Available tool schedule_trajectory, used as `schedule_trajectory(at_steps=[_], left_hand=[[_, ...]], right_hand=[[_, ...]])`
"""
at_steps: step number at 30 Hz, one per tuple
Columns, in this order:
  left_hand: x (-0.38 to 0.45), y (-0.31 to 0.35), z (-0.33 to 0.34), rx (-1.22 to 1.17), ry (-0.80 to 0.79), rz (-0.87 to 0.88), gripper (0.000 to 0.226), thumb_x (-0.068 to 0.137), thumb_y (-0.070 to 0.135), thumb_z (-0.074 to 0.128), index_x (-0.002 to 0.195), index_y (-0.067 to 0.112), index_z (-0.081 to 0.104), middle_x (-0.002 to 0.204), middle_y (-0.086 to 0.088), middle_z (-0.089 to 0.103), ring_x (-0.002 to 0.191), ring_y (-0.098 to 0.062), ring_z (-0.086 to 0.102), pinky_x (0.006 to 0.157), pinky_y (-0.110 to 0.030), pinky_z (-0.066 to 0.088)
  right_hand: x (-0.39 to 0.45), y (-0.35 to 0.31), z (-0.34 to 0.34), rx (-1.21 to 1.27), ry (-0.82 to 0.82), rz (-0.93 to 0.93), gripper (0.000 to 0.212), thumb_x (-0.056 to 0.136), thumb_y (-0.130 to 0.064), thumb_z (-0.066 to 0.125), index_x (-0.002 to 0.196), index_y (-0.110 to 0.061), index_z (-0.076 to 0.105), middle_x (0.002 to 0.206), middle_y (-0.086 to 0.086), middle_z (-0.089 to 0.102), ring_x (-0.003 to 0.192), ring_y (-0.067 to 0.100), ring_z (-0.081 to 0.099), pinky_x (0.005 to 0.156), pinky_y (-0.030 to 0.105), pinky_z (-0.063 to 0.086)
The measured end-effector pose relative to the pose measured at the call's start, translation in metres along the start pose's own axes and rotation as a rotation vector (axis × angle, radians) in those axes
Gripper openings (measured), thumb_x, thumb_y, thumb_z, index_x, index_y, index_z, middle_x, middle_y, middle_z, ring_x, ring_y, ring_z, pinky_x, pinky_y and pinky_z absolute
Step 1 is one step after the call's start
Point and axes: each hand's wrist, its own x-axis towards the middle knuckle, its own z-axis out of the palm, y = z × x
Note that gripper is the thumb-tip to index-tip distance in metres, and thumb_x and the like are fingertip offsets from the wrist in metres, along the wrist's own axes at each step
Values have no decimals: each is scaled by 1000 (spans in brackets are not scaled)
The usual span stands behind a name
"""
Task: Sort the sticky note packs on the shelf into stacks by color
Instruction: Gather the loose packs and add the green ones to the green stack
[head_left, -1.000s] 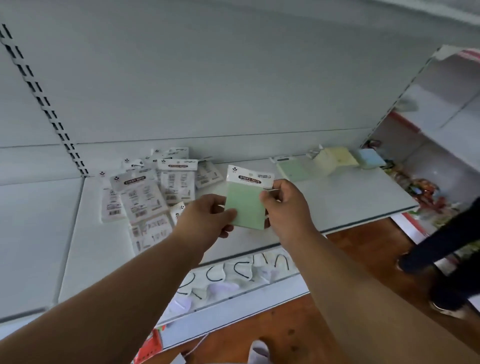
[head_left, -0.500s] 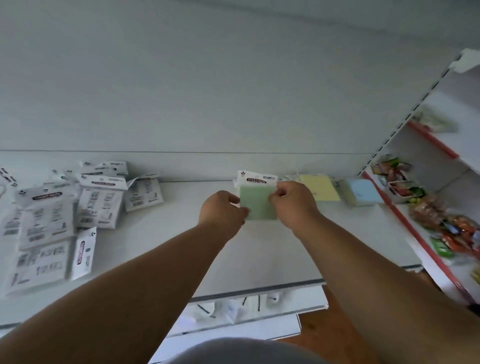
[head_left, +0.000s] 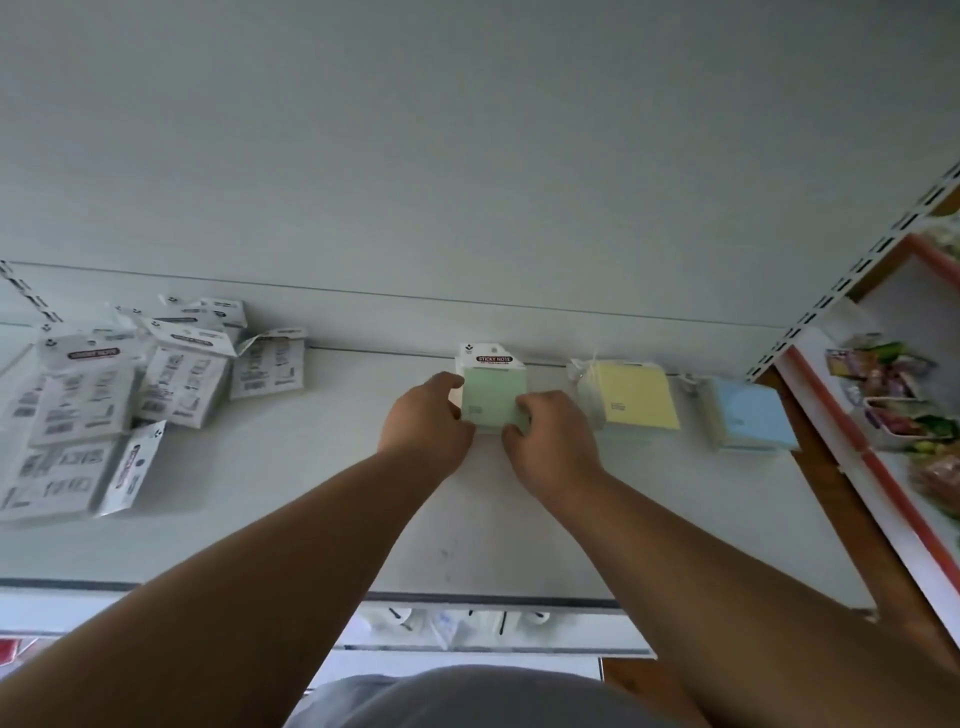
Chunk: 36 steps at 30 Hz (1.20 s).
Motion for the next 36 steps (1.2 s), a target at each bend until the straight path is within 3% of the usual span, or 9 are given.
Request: schedule_trajectory(at_steps=[4, 8, 15, 20, 25, 36], left_hand=[[3, -2, 4, 120, -12, 69, 45, 80, 16, 60, 124, 26, 60, 113, -1, 60, 96, -22, 62, 79, -26, 48], [3, -2, 6, 181, 3, 134, 42, 79, 14, 64, 121, 21, 62, 124, -2, 49, 91, -24, 64, 80, -30, 51], [3, -5, 8, 288, 27, 258, 37, 82, 11, 61, 119, 12, 63, 124, -5, 53, 101, -27, 59, 82, -31, 47], [4, -5, 6, 283, 12, 291, 38, 82, 12, 60, 119, 13, 63, 124, -4, 55, 104, -26, 59, 85, -31, 48], [-8, -11, -11, 218, 18, 265, 49, 80, 19, 66, 128, 21, 56, 128, 2, 52, 101, -19, 63, 86, -30, 50], [-53, -128, -138, 174, 160, 137, 34, 80, 11, 61, 111, 24, 63, 109, 8, 60, 79, -7, 60, 76, -24, 48]], right_hand=[[-1, -1, 1, -32, -13, -34, 34, 84, -22, 61, 112, -3, 64, 119, 19, 56, 112, 35, 53, 96, 38, 45], [6, -3, -4, -37, -35, -8, 40, 87, -28, 58, 122, -9, 59, 126, 15, 51, 116, 32, 52, 96, 34, 42], [21, -7, -5, -23, -68, 68, 44, 88, -34, 55, 129, -17, 57, 129, 14, 51, 118, 33, 53, 96, 34, 44], [16, -9, -6, -83, -23, 74, 42, 87, -34, 54, 123, -13, 62, 123, 16, 53, 115, 35, 52, 94, 34, 43], [6, -28, -13, -158, 32, -101, 39, 88, -29, 54, 121, -9, 60, 127, 12, 46, 120, 32, 43, 102, 35, 36], [-29, -169, 62, 35, -33, -379, 37, 90, -27, 58, 124, -13, 58, 121, 6, 53, 116, 24, 47, 97, 32, 41]])
